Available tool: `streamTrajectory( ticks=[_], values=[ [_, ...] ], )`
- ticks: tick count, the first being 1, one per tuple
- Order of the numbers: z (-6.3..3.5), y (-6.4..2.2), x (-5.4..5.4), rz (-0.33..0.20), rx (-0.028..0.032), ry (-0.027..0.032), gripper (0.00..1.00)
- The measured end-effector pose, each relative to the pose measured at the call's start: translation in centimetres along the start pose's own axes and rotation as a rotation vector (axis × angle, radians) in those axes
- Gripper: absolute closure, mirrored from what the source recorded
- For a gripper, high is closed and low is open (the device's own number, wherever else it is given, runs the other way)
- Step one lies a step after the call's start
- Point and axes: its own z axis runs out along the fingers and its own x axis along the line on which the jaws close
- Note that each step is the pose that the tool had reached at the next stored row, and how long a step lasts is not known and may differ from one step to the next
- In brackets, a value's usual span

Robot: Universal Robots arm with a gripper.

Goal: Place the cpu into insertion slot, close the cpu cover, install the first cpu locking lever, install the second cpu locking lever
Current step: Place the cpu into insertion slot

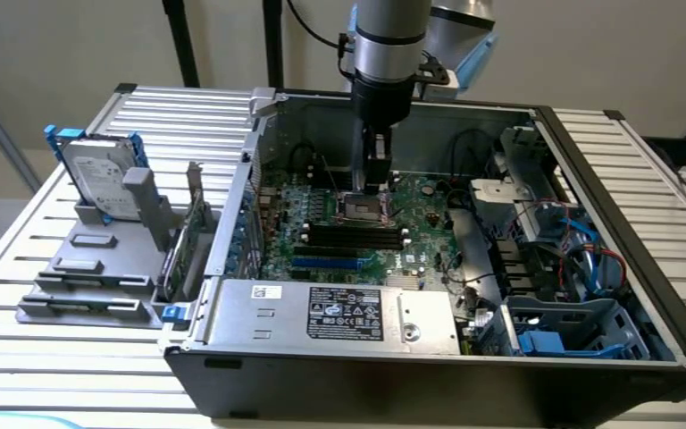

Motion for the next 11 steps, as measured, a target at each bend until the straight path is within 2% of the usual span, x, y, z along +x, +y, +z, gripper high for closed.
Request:
streamTrajectory(
  ticks=[9,11],
  values=[
    [1.62,-0.09,-0.3,0.000,0.0001,0.0000,0.46],
    [2.00,-0.12,-0.4,0.000,0.0000,0.0016,0.46]
  ],
)
